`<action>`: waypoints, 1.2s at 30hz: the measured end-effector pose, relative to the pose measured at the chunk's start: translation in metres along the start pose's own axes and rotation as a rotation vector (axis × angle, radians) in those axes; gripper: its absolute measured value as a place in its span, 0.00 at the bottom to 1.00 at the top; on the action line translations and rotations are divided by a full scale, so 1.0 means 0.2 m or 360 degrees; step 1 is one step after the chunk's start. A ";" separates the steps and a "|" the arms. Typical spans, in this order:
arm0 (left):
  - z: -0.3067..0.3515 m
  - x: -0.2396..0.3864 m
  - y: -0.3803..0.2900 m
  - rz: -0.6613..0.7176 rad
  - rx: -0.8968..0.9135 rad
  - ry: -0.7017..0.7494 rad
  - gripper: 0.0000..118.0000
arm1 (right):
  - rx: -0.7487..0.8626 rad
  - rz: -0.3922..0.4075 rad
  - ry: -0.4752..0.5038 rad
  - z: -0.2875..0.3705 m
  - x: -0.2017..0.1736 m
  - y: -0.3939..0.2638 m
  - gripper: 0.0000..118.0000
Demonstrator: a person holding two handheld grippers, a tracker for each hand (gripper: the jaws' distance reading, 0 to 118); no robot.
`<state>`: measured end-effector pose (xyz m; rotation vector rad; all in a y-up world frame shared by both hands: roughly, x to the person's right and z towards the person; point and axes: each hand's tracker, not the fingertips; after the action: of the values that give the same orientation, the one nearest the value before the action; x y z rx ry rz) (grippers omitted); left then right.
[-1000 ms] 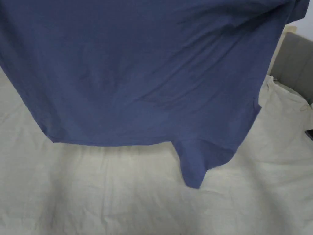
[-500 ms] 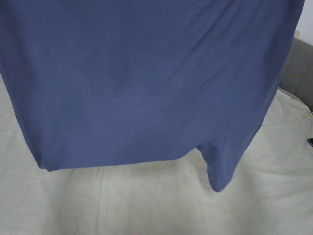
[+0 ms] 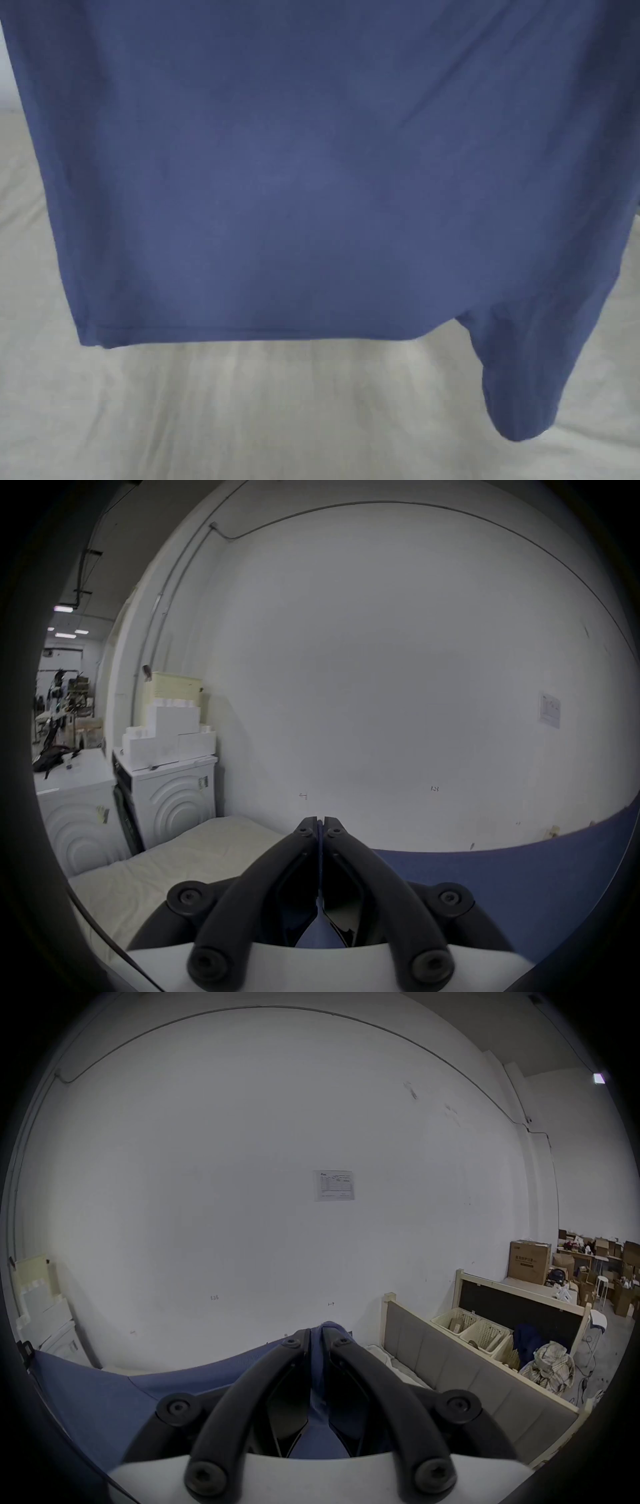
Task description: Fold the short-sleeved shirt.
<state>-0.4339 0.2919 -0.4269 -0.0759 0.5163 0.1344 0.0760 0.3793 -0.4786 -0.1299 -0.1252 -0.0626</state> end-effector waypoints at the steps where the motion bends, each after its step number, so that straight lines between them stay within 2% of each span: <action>1: -0.07 0.03 -0.01 -0.0005 0.0006 0.0016 0.00 | 0.0015 -0.0005 -0.0010 -0.05 -0.01 -0.01 0.05; 7: -0.36 0.16 -0.12 0.0066 0.0082 0.0015 0.00 | 0.0102 -0.0128 -0.0028 -0.35 -0.08 -0.06 0.05; 9: -0.43 0.18 -0.16 0.0052 0.0079 -0.0065 0.00 | 0.0109 -0.0140 -0.0059 -0.41 -0.11 -0.10 0.05; 17: -0.64 0.27 -0.54 -0.0016 0.0063 0.0002 0.00 | -0.0049 -0.0133 -0.0061 -0.73 -0.14 -0.44 0.05; 20: -0.72 0.29 -0.77 -0.0078 -0.0050 0.0028 0.00 | -0.0180 -0.0052 -0.0055 -0.85 -0.15 -0.68 0.05; 29: -0.76 0.30 -1.68 -0.0322 -0.0568 0.0004 0.00 | -0.0689 -0.0039 -0.0085 -1.08 -0.05 -1.64 0.05; 33: -0.67 0.24 -1.97 -0.0366 -0.0756 0.0007 0.00 | -0.0866 -0.0047 -0.0065 -1.04 0.04 -2.00 0.05; 36: -0.57 0.16 -2.12 -0.0358 -0.0888 0.0027 0.00 | -0.1016 0.0006 -0.0069 -0.96 0.10 -2.24 0.05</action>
<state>-0.3999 -0.1361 -0.5247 -0.6781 0.4721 0.0541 0.0882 -0.0906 -0.6079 -0.7690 -0.1447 -0.0946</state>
